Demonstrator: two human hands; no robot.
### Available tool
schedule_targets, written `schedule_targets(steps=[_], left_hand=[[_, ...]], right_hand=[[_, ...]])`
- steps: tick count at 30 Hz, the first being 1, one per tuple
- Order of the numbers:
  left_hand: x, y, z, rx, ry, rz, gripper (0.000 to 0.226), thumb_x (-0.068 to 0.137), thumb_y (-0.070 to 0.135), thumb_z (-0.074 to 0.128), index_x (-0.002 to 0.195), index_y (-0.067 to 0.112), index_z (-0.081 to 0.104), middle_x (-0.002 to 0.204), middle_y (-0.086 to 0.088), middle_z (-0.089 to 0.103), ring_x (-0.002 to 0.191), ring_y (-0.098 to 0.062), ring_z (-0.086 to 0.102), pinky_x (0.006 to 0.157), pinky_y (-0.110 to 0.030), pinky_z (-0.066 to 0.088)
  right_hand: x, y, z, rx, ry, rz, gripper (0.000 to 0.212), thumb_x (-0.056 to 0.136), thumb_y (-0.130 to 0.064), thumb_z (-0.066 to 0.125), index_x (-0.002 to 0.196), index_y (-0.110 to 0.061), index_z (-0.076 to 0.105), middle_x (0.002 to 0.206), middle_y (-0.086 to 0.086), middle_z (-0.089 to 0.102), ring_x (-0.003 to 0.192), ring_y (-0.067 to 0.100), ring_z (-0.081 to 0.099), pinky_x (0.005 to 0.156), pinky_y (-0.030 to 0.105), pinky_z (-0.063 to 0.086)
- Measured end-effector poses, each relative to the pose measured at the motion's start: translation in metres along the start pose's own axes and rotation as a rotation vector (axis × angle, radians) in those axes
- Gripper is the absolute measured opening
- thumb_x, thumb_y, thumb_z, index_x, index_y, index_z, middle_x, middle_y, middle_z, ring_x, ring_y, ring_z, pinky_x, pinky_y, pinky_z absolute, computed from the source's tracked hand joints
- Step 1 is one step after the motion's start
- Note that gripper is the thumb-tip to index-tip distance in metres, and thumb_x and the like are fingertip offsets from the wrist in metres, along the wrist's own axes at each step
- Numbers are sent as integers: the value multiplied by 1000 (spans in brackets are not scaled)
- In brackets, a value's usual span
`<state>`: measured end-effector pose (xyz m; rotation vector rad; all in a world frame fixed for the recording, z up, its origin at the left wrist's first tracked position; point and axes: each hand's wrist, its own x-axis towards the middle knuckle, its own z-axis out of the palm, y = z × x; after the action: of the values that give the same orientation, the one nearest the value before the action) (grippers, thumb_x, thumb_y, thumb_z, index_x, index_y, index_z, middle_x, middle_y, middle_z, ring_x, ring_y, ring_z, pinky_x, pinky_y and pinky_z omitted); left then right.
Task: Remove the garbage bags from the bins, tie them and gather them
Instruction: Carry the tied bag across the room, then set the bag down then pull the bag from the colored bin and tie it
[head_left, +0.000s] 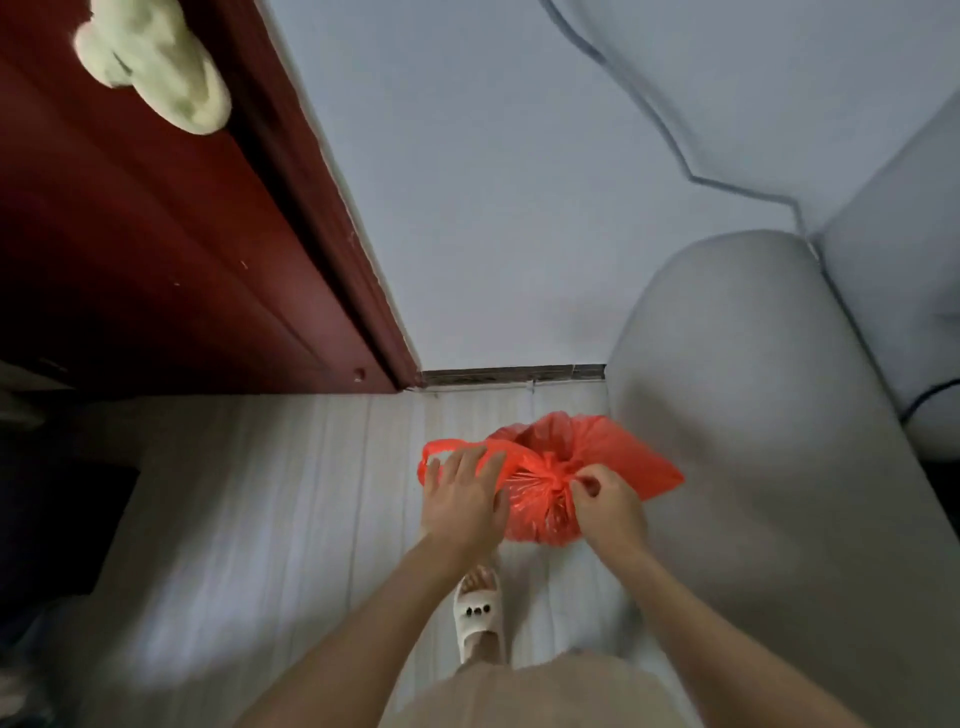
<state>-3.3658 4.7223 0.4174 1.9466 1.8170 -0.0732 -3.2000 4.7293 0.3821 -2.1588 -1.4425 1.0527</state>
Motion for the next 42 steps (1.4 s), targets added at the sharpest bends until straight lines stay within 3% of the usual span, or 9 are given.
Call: schedule_targets(steps=[4,12,16,18,21,26,32,38,42], left_hand=[[98,-20,54,22,5,-49,54,93,34,35,144,26,17,153,2,21,141,-15,16,117,-42,10],[277,-69,222,89,-66,-18,60,93,32,38,145,25,10,156,-1,11,143,-21,9,115,-48,10],[319,-81,270,84,-105,-19,59,93,29,37,145,24,9,156,-3,9,143,-25,7,115,-51,7],[330,-84,282,77,-117,-37,60,93,27,38,145,24,8,155,-3,10,143,-26,7,115,-51,6],[335,-84,278,89,-137,-46,63,93,27,39,146,22,4,154,-4,10,142,-26,8,115,-52,7],[322,-71,232,150,-193,-13,62,94,30,37,146,22,4,155,-6,10,143,-27,7,115,-51,8],[272,-25,131,72,-136,98,48,93,28,38,140,21,28,148,-3,32,137,-23,26,114,-42,18],[162,41,25,-63,-134,275,40,93,27,40,132,18,43,134,-5,50,123,-24,44,101,-39,37],[78,85,-14,-150,-148,411,35,93,23,44,127,15,51,129,-5,54,118,-24,49,97,-38,40]], right_hand=[[102,27,47,83,-25,67,15,83,-14,58,95,-11,68,98,13,69,92,30,62,80,33,47],[321,123,163,160,20,64,13,79,-9,64,88,-7,73,87,20,72,82,37,67,78,54,53],[374,158,196,133,14,71,15,80,-9,62,91,-7,72,93,19,72,89,37,66,85,50,52],[388,170,206,40,-7,74,19,83,-9,58,97,-7,71,102,16,72,98,34,64,89,39,50],[398,172,206,25,-123,109,30,86,-3,48,110,-6,64,117,16,65,112,31,57,99,37,43],[375,137,168,26,-275,58,34,86,-3,42,118,-7,54,120,18,60,114,36,53,101,48,41],[273,84,91,13,-256,141,29,91,-11,41,115,-12,57,119,12,63,109,29,57,87,29,41],[122,39,-5,246,-1,246,26,89,-9,50,112,-8,61,116,12,65,105,21,59,79,16,37],[14,28,-65,438,202,301,22,89,-4,47,107,-5,60,95,13,67,88,26,62,81,35,48]])
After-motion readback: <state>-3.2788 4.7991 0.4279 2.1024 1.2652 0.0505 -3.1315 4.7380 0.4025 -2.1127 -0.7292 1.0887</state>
